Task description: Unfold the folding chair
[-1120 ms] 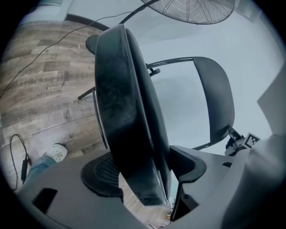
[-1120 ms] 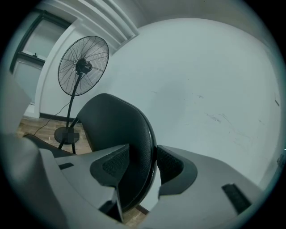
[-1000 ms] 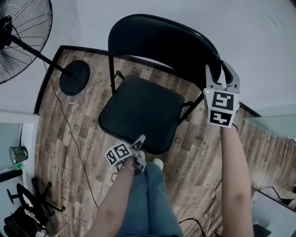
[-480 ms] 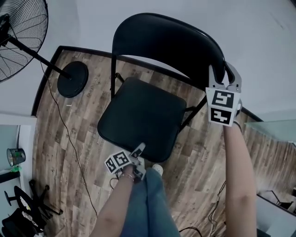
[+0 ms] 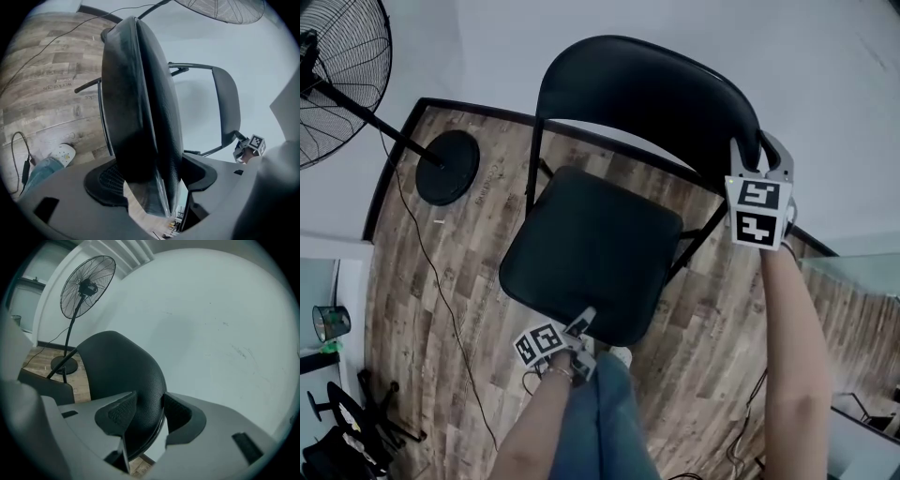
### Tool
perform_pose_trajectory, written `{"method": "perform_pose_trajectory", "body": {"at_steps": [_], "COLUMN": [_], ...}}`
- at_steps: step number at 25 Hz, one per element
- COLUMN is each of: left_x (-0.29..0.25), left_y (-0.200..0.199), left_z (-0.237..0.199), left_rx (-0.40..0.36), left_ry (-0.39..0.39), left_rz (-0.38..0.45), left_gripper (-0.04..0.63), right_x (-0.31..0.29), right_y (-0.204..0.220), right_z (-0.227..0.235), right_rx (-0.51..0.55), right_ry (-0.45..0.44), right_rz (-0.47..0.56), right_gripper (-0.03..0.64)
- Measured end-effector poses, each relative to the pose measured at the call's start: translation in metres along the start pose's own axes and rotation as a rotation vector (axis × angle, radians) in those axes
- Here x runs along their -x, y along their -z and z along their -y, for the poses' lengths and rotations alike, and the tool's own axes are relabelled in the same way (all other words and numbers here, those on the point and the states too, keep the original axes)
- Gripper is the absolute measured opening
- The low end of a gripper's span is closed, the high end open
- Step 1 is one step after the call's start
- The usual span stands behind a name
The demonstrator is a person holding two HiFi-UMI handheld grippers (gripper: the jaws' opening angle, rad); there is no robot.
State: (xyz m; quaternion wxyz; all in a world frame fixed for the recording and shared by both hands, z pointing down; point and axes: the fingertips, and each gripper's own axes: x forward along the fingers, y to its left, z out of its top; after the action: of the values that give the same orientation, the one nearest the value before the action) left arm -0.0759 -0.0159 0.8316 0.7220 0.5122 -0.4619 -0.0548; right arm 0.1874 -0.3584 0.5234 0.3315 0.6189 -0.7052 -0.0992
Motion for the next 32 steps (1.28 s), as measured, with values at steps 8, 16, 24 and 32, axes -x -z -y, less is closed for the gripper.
{"method": "perform_pose_trajectory", "body": {"at_steps": [8,16,24,32], "left_x": [-0.007,-0.007,0.0,-0.002], "left_y": [0.0,0.0,0.01,0.031], "left_z": [-0.009,-0.014,-0.042,-0.07], "left_rx": [0.006,0.008,0.016,0.027], "left_ry": [0.004,-0.03,-0.164,-0.258], "left_rz": [-0.014,-0.041,-0.081,-0.092], "left_gripper": [0.33,0.336,0.378,0.391], "right_x": [-0.026,-0.022,0.006,0.034], "right_y": [0.013,0.014,0.012,0.012], "right_z": [-0.001,-0.003,-0.016,-0.032], "right_rx": [0.016,0.037,0.049,0.072], "right_ry": [-0.01,0.058,0.13,0.171], "right_rz": [-0.072,-0.029,-0.015,-0.054], "right_gripper": [0.169,0.169,0.169,0.167]}}
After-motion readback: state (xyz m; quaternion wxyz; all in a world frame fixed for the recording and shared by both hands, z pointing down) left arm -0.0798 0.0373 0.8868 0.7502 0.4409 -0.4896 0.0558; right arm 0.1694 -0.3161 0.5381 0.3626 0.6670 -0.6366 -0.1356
